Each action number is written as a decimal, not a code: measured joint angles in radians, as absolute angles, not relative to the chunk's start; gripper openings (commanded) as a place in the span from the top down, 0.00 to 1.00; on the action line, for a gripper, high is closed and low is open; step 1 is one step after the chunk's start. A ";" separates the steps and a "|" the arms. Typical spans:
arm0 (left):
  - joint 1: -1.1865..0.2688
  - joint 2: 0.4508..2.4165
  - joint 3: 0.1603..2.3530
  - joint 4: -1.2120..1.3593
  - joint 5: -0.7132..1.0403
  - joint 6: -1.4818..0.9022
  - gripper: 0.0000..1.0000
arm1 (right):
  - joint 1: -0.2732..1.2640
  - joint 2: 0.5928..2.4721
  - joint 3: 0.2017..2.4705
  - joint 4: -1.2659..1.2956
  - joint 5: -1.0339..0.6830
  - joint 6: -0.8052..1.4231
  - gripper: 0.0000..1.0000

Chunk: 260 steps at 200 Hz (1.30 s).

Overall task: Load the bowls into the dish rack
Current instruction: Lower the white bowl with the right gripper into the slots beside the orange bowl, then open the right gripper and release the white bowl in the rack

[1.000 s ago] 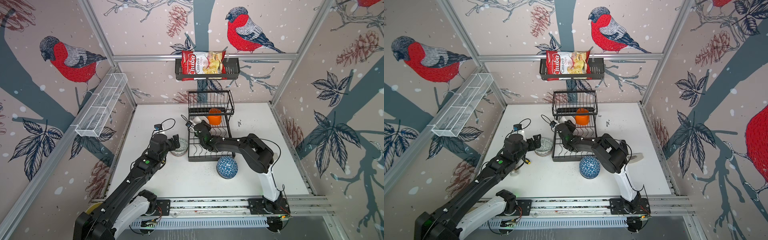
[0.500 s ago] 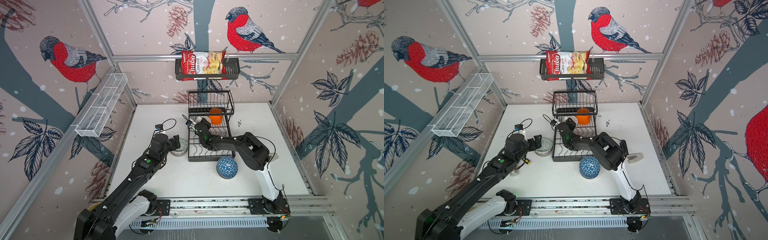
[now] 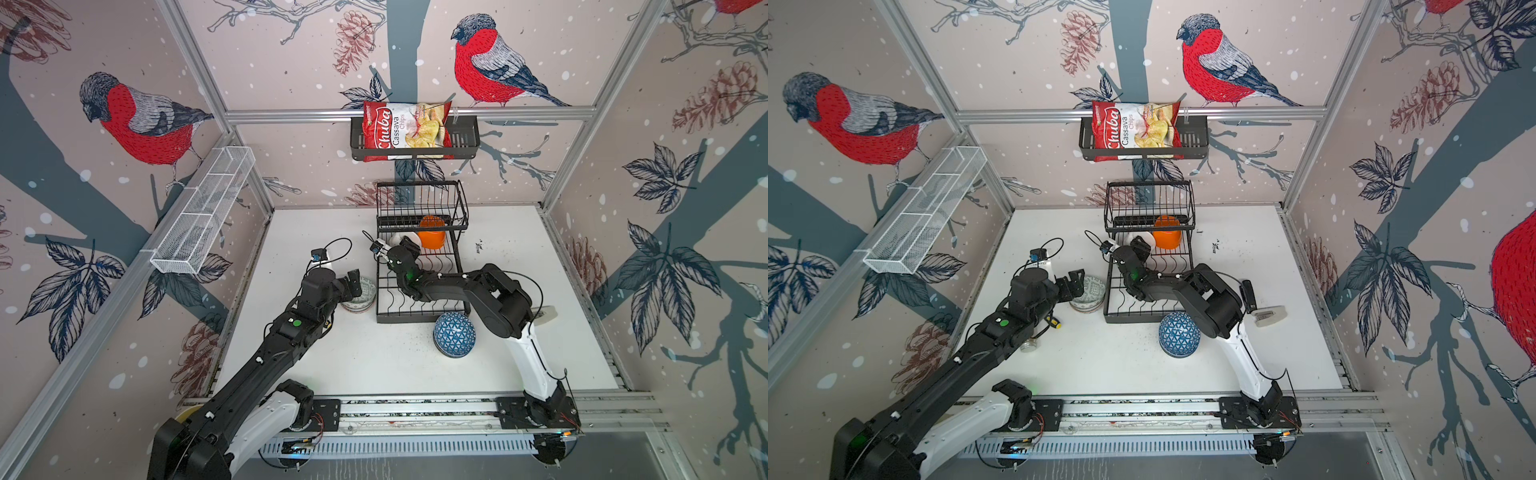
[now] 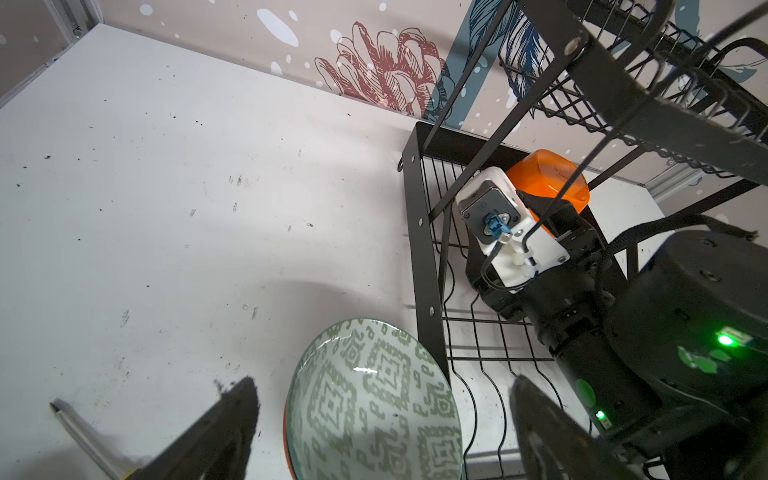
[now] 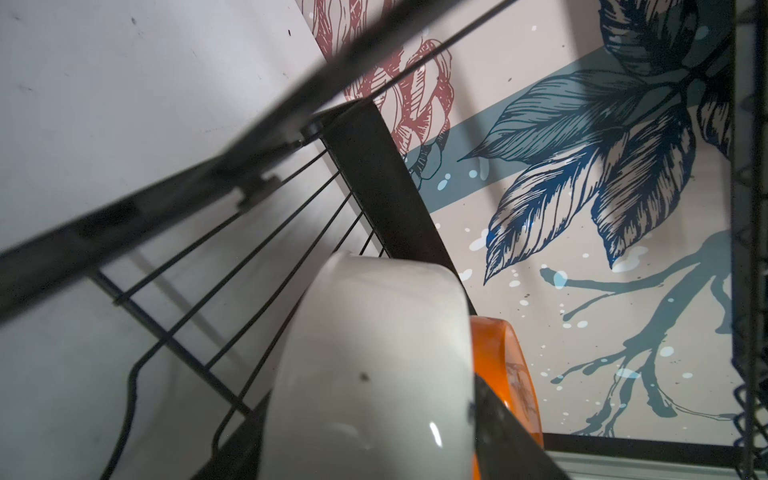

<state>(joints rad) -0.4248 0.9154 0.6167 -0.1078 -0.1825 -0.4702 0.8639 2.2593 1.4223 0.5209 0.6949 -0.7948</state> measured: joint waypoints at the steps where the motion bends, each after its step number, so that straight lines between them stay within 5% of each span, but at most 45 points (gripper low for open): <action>1: -0.425 0.915 0.617 -0.108 -0.183 -0.470 0.07 | 0.864 2.260 1.423 0.521 0.694 -0.794 0.23; 151: -0.422 0.922 0.616 -0.099 -0.180 -0.470 0.07 | 0.876 2.297 1.503 0.463 0.669 -0.698 0.02; 260: -0.421 0.922 0.610 -0.093 -0.179 -0.470 0.06 | 0.877 2.324 1.545 0.402 0.670 -0.653 0.01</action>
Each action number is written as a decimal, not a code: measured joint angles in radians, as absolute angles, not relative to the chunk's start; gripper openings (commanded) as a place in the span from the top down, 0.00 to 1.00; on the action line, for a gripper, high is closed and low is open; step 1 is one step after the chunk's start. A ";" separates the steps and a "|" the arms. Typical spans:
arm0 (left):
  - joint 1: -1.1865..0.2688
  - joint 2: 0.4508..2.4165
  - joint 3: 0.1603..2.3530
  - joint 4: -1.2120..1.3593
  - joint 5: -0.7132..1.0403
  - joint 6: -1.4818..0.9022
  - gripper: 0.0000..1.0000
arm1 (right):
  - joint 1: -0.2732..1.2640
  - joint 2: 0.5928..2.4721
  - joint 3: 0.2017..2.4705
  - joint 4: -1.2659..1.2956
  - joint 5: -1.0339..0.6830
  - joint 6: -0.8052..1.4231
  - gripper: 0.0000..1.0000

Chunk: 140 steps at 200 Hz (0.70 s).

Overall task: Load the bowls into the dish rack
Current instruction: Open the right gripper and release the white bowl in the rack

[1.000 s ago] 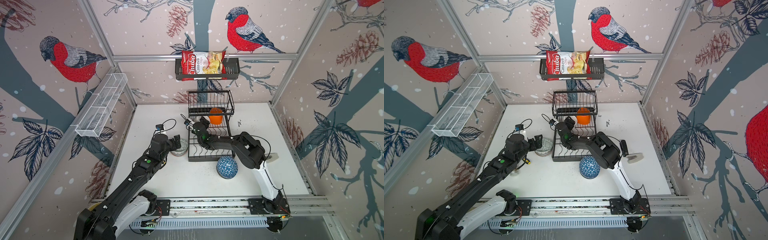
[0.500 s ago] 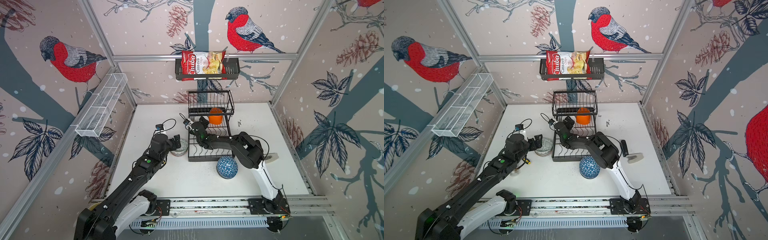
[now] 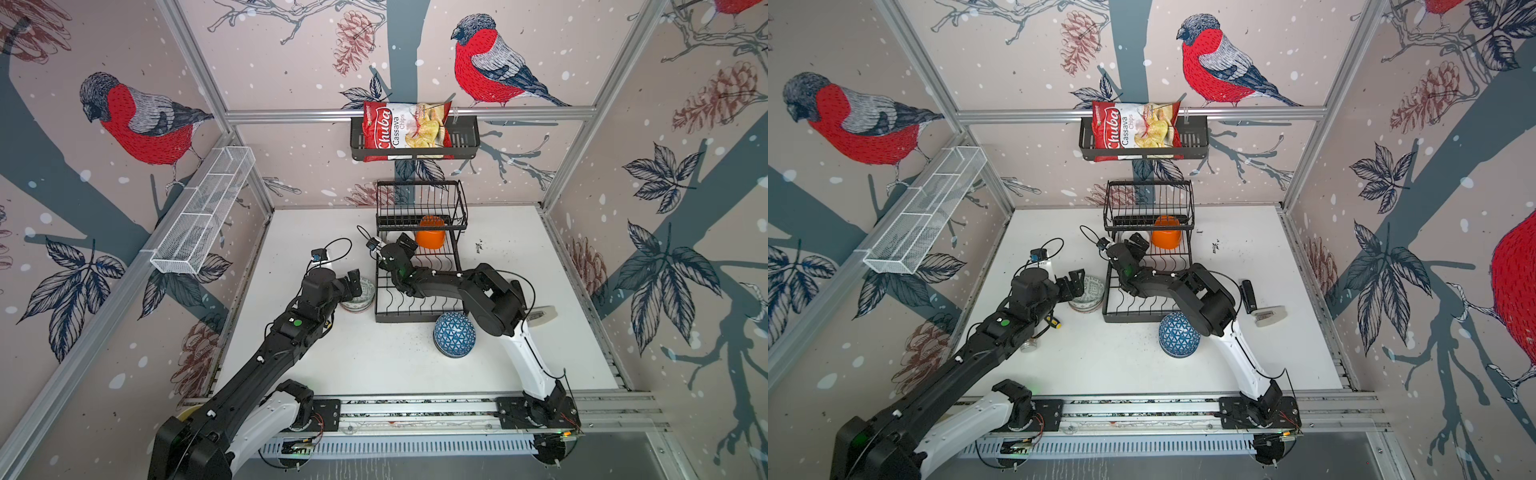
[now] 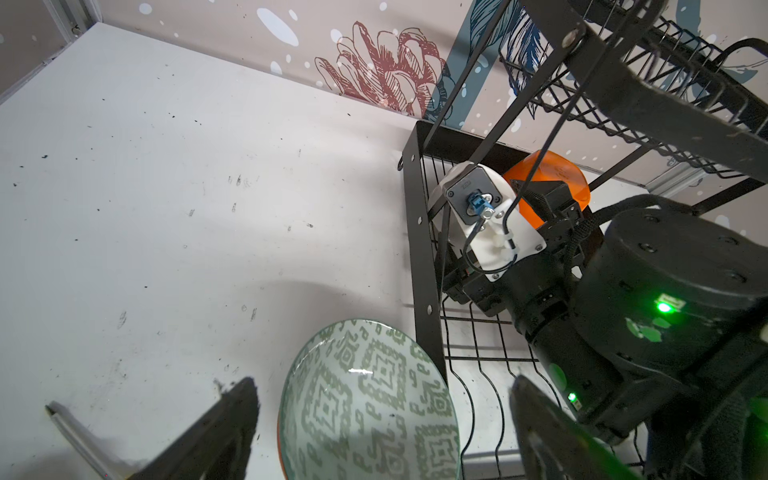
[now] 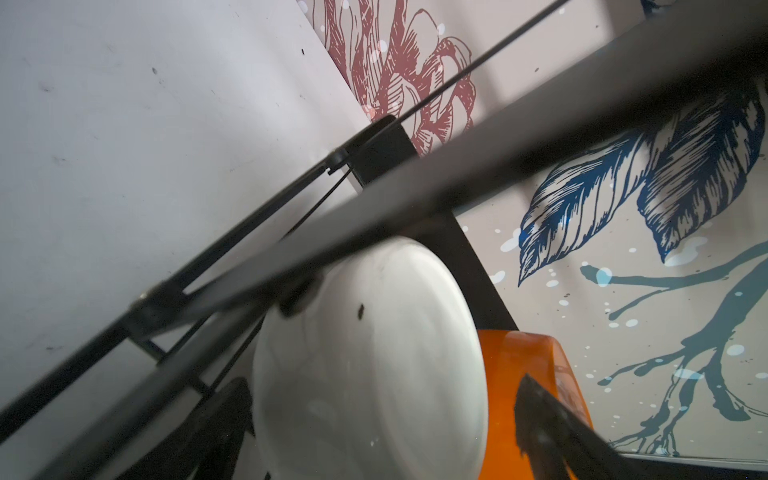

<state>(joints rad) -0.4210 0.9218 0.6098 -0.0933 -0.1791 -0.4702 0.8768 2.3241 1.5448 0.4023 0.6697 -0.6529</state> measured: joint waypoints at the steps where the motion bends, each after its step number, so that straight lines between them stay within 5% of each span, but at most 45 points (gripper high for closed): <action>1: -0.421 0.922 0.610 -0.093 -0.179 -0.470 0.07 | 0.877 2.324 1.545 0.402 0.670 -0.652 0.01; 140: -0.421 0.904 0.608 -0.094 -0.179 -0.471 0.06 | 0.885 2.202 1.419 0.375 0.615 -0.523 0.00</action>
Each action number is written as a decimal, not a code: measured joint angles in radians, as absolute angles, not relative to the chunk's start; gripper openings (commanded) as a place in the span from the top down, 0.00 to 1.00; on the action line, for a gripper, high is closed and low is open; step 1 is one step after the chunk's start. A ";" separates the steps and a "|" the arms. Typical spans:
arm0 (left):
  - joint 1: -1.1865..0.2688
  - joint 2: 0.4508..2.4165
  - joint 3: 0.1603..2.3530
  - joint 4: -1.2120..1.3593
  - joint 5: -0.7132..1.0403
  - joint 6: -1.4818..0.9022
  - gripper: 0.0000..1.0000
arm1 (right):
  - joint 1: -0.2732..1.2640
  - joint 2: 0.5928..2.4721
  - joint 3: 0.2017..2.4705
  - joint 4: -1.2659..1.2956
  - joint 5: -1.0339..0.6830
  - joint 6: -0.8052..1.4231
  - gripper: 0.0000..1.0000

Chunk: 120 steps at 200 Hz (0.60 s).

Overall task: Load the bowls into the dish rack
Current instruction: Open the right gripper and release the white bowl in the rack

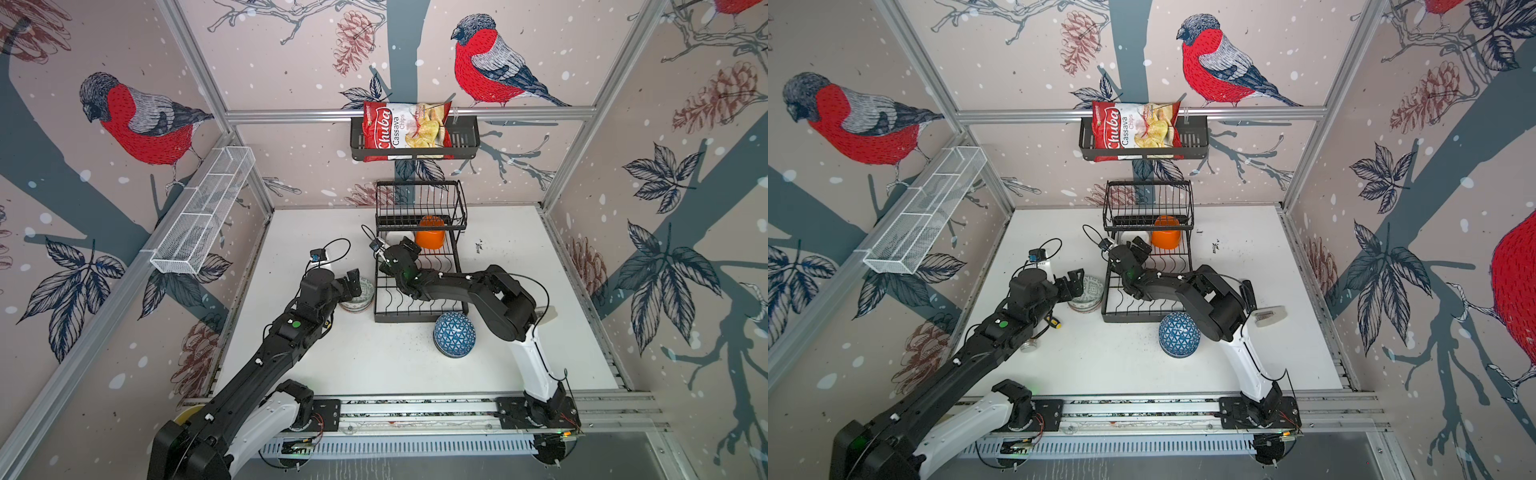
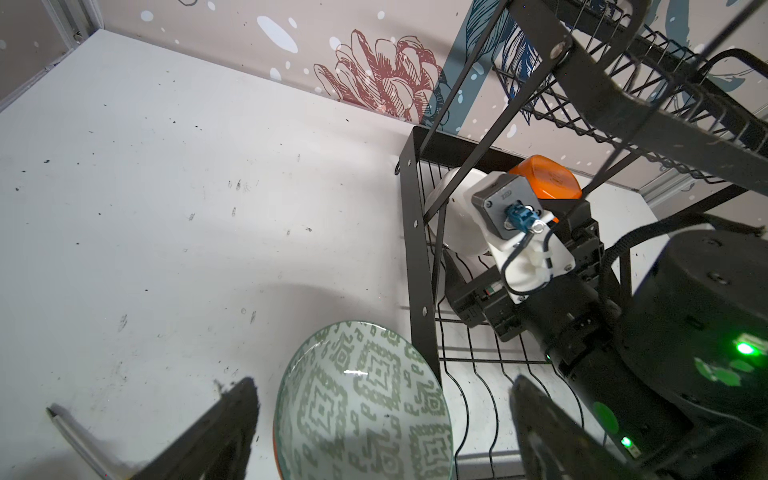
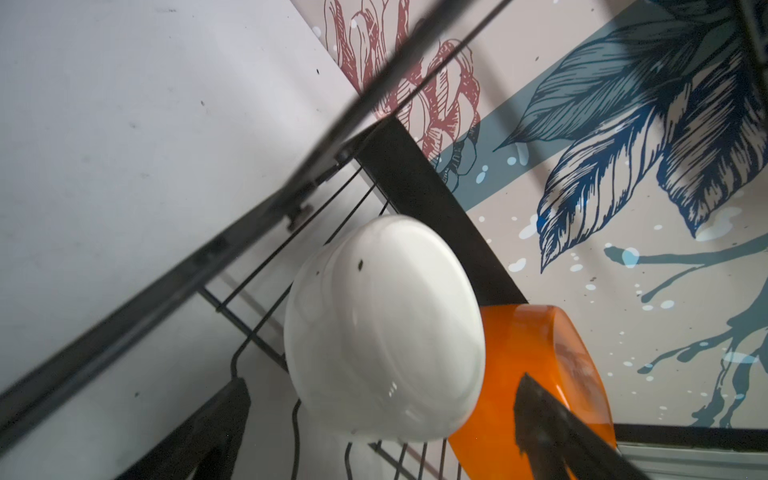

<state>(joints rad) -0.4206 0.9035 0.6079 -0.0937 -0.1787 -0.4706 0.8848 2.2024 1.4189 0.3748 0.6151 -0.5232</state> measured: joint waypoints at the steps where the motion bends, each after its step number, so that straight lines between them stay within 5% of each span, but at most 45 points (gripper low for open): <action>1: -0.421 0.904 0.608 -0.094 -0.179 -0.471 0.06 | 0.885 2.201 1.418 0.375 0.615 -0.523 0.00; 120: -0.421 0.916 0.608 -0.105 -0.188 -0.475 0.06 | 0.942 1.971 1.184 0.379 0.627 -0.379 0.00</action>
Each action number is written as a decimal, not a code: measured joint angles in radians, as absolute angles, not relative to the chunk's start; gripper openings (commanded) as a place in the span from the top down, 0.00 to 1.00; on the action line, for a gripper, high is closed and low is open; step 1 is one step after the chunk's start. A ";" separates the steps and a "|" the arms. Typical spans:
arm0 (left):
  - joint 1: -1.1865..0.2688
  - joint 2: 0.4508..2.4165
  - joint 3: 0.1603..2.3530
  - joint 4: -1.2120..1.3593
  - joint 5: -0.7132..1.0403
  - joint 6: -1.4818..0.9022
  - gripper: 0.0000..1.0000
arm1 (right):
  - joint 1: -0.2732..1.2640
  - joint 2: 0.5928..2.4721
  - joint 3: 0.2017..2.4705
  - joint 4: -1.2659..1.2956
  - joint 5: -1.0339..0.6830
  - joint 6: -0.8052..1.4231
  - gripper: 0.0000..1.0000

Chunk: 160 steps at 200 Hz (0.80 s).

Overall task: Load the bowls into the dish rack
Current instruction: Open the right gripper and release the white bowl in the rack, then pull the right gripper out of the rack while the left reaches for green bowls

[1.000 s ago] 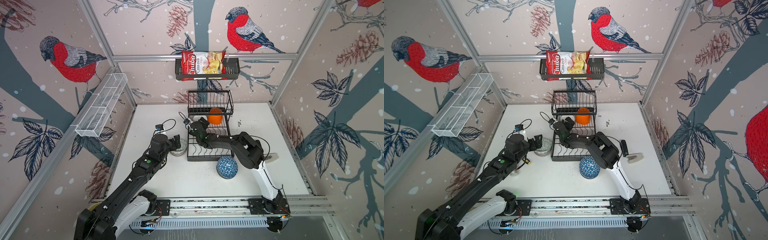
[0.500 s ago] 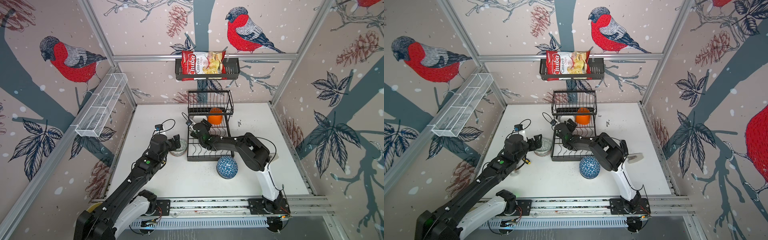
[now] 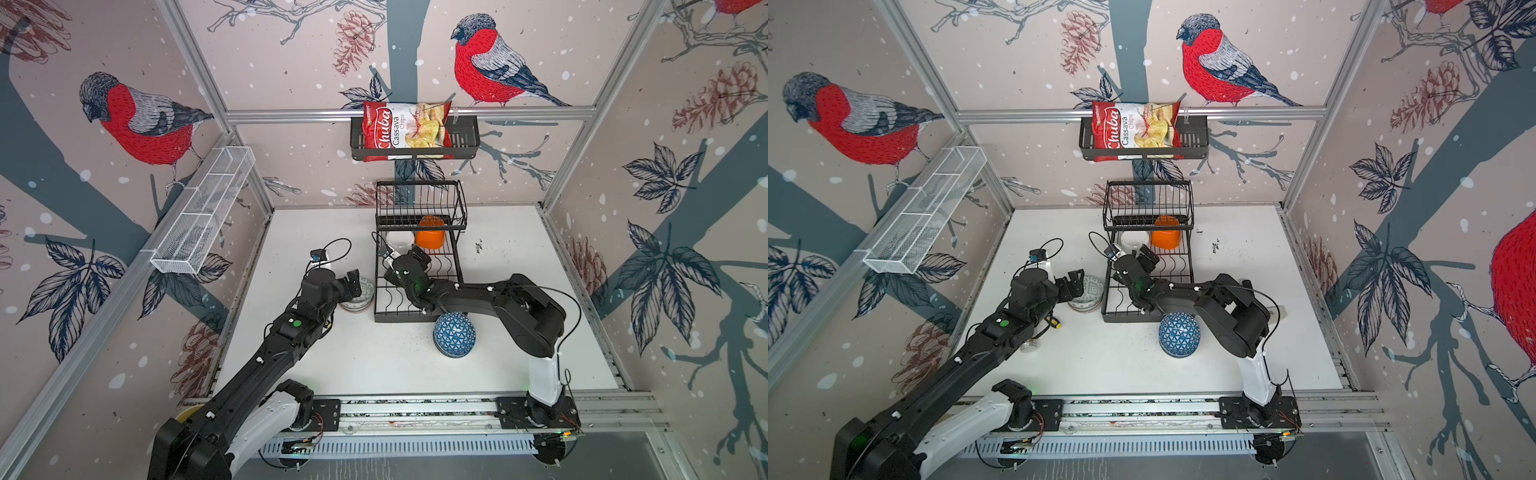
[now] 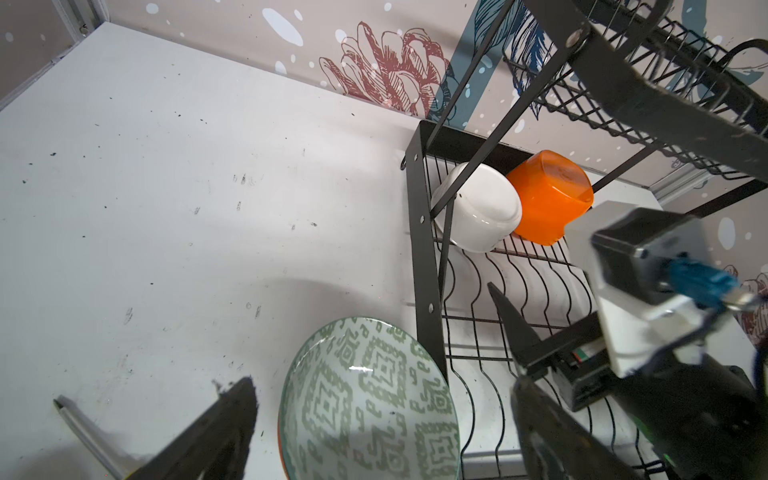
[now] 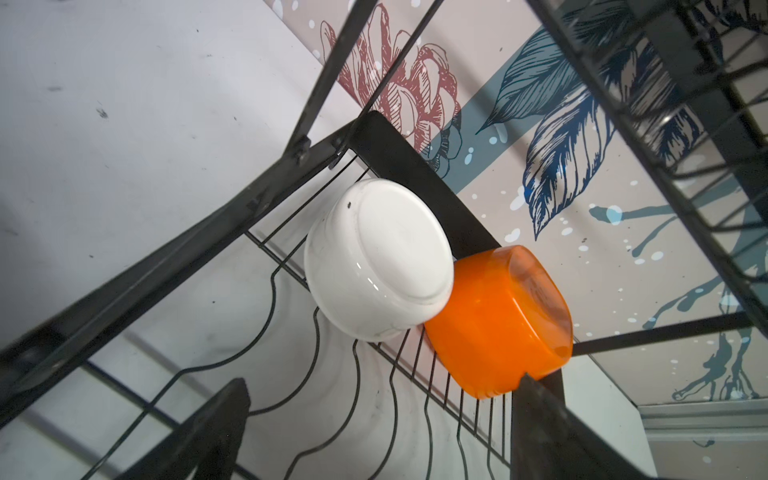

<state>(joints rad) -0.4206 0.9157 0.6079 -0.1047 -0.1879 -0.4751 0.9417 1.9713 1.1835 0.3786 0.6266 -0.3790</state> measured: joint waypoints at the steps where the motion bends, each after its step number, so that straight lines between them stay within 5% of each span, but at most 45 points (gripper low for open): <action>1: -0.421 0.916 0.608 -0.105 -0.188 -0.476 0.06 | 0.942 1.970 1.184 0.378 0.627 -0.377 0.00; 160: -0.420 0.940 0.640 -0.181 -0.217 -0.492 0.06 | 0.957 1.552 1.051 -0.041 0.344 0.181 0.04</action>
<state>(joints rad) -0.4202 0.9398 0.6403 -0.1810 -0.2173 -0.4915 0.9569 1.5520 1.0508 -0.0410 0.3439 0.1810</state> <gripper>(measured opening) 0.939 0.961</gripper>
